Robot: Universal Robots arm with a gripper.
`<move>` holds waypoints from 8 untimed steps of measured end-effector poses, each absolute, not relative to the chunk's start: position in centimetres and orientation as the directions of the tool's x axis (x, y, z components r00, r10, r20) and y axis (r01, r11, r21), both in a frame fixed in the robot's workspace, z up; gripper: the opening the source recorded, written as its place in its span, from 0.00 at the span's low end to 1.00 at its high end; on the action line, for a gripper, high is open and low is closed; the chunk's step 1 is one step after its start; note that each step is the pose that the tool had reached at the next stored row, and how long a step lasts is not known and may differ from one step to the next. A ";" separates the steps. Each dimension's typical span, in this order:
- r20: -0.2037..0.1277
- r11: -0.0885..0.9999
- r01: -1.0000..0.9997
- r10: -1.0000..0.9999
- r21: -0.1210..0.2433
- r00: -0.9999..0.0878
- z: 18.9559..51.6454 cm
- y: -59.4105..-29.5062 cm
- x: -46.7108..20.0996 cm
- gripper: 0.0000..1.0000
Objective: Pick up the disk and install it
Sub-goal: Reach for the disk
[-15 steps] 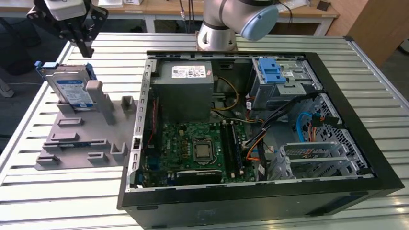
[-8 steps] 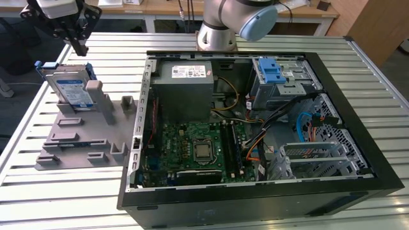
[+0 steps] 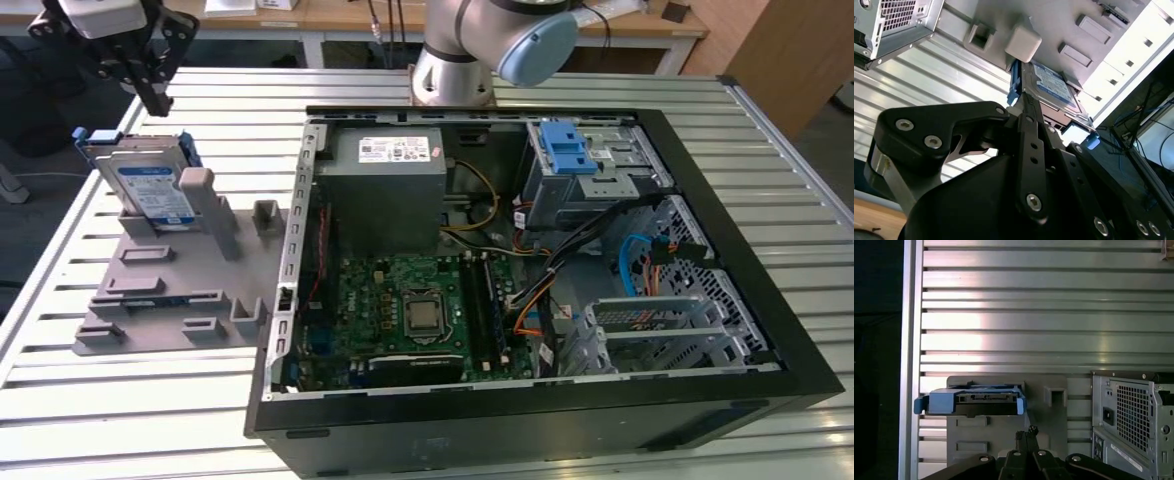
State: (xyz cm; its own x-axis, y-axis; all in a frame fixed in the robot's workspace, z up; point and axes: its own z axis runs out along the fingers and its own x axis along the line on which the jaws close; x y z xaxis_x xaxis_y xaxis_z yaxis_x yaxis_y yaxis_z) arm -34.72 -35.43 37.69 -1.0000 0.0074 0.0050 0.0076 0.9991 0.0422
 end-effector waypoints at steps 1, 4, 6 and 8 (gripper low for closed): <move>0.005 0.999 0.008 0.007 0.042 -1.000 37.7 -35.4 -34.9 0.11; 0.006 0.999 0.008 0.008 0.042 -1.000 37.6 -35.3 -35.3 0.11; 0.006 0.999 0.008 0.008 0.042 -1.000 37.5 -35.2 -35.6 0.11; 0.006 0.999 0.008 0.008 0.042 -1.000 37.5 -35.1 -35.9 0.11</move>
